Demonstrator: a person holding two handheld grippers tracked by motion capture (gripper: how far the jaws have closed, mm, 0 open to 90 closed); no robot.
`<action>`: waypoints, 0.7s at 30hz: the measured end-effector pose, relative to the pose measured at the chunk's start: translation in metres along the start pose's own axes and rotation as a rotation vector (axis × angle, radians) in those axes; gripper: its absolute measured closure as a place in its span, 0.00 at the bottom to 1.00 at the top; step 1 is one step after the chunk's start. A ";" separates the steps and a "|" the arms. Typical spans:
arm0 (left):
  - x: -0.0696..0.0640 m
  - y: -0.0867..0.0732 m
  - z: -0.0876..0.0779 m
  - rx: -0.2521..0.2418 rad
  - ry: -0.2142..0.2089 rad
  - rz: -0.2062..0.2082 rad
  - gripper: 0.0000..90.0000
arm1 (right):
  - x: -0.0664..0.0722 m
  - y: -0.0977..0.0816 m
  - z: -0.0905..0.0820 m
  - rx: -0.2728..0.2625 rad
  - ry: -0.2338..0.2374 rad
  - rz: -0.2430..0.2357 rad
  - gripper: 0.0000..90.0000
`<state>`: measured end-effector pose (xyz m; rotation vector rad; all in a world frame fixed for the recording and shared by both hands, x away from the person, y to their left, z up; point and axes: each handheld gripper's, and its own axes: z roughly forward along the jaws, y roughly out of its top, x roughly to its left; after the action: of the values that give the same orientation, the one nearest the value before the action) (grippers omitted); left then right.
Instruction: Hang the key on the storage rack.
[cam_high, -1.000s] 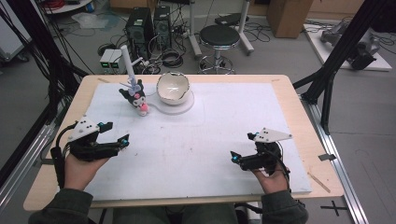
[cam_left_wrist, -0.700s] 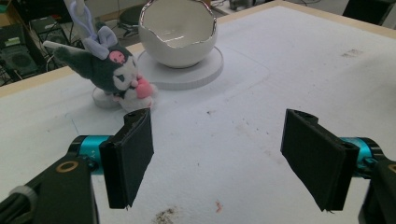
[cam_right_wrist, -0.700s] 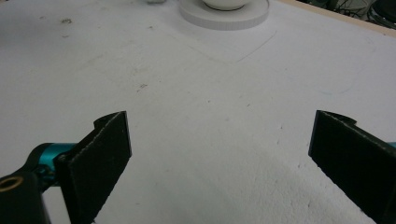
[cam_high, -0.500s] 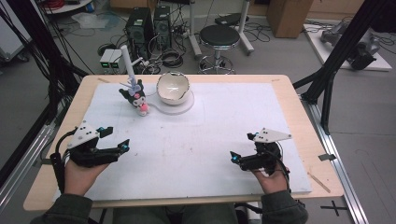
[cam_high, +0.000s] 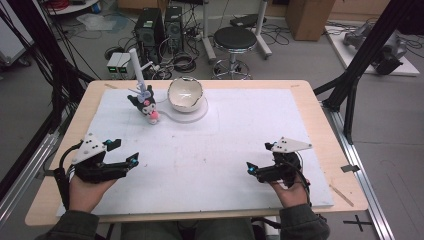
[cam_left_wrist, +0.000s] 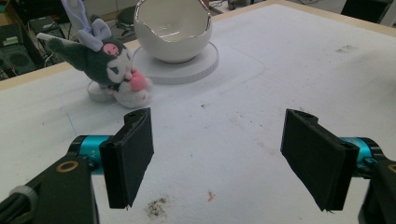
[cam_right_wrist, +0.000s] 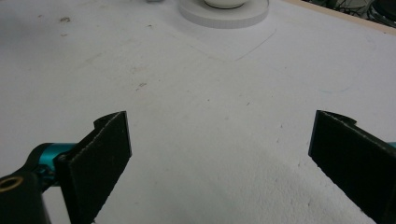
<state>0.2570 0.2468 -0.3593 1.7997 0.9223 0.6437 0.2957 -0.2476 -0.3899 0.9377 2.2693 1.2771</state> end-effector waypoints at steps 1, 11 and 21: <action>-0.001 0.000 0.000 -0.003 0.000 0.000 0.29 | 0.000 0.000 0.000 -0.001 0.001 0.001 0.05; -0.004 -0.005 -0.004 0.003 0.001 0.007 0.29 | 0.000 -0.001 0.000 0.005 -0.002 0.005 0.05; -0.007 -0.009 -0.009 -0.006 0.004 0.007 0.29 | 0.000 -0.001 0.001 0.006 0.002 0.001 0.05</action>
<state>0.2437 0.2477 -0.3643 1.7981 0.9163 0.6541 0.2958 -0.2476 -0.3908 0.9407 2.2755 1.2730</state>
